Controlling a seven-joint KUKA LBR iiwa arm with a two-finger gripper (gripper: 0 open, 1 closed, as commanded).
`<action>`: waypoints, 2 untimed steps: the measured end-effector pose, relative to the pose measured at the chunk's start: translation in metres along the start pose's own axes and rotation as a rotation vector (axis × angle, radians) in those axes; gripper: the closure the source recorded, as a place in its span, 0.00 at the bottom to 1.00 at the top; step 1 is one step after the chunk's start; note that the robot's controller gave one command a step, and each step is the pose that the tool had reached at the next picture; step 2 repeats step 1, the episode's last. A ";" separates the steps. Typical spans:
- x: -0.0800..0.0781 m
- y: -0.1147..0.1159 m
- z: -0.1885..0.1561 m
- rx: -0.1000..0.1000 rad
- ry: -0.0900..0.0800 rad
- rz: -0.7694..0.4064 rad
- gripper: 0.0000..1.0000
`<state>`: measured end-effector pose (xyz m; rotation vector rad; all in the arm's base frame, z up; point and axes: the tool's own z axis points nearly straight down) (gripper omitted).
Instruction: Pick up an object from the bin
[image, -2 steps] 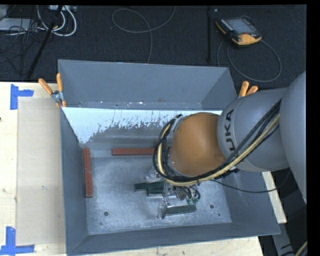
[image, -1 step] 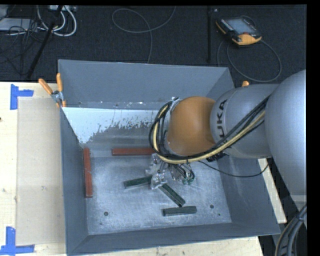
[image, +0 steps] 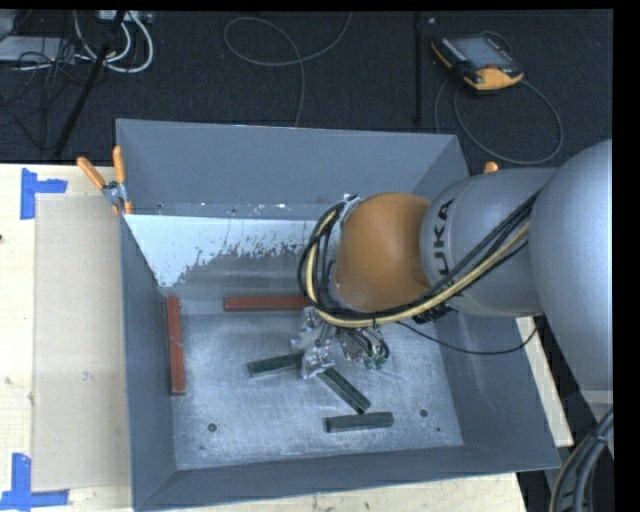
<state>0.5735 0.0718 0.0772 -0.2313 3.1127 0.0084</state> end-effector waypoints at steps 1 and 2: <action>-0.011 0.022 -0.190 0.004 0.012 0.034 1.00; -0.011 0.022 -0.190 0.004 0.012 0.034 1.00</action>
Offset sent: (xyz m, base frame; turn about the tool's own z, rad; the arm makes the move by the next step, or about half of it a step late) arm 0.0000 0.0000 0.0000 0.0000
